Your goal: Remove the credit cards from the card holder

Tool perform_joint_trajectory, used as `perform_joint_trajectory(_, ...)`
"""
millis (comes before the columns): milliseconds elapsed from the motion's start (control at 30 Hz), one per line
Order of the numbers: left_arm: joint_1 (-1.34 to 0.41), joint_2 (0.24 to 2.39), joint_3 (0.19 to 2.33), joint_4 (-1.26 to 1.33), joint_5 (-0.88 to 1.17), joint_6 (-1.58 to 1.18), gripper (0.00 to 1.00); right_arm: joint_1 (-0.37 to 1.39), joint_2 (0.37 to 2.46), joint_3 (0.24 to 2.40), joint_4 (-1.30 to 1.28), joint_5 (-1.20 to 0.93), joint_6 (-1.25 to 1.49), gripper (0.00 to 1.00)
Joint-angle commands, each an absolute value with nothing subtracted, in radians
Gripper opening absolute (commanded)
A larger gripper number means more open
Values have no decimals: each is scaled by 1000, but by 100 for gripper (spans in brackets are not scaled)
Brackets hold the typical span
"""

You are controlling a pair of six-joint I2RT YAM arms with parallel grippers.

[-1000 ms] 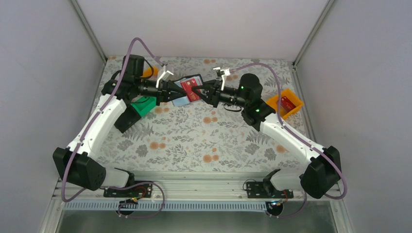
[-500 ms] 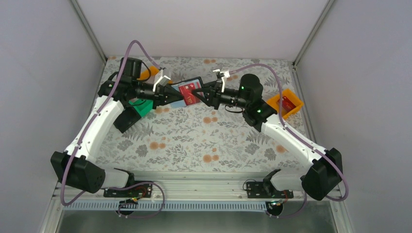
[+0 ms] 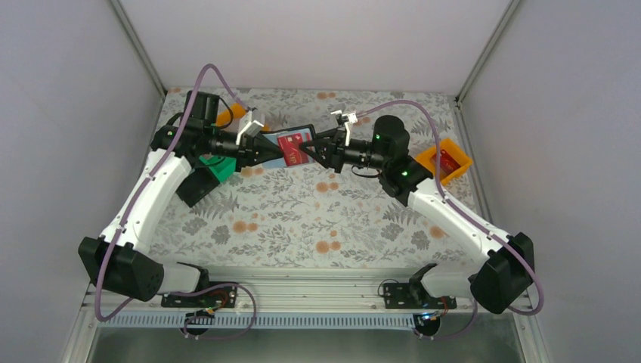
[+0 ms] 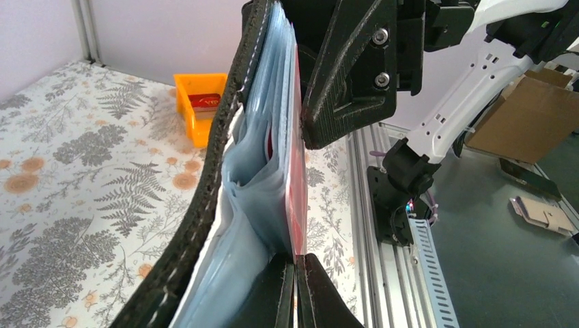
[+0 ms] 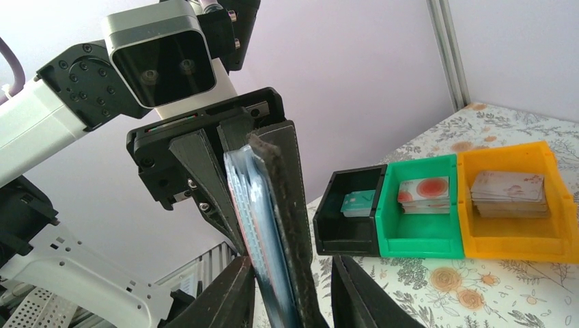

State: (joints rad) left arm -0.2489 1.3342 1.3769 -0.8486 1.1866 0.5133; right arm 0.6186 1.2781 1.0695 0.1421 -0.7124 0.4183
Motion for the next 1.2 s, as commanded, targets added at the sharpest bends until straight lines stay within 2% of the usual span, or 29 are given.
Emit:
perform_joint_trajectory(0,-242,1317,1410,-869,1221,569,2,610,1247,1106,125,-723,386,31)
perform_joint_trajectory(633,-239,1314,1416,-892,1210,583,2,608,1241,1132,30,-769,327,33)
perform_joint_trajectory(767,-237,1314,1422,-915,1205,602,2,607,1243,1142,0,-787,303,24)
perform_joint_trajectory(933,-229,1315,1422,-926,1201,617,2,603,1241,1152,-31,-802,274,24)
perform_joint_trajectory(1167,-228,1314,1404,-890,1225,617,2,601,1249,1163,-19,-856,270,8)
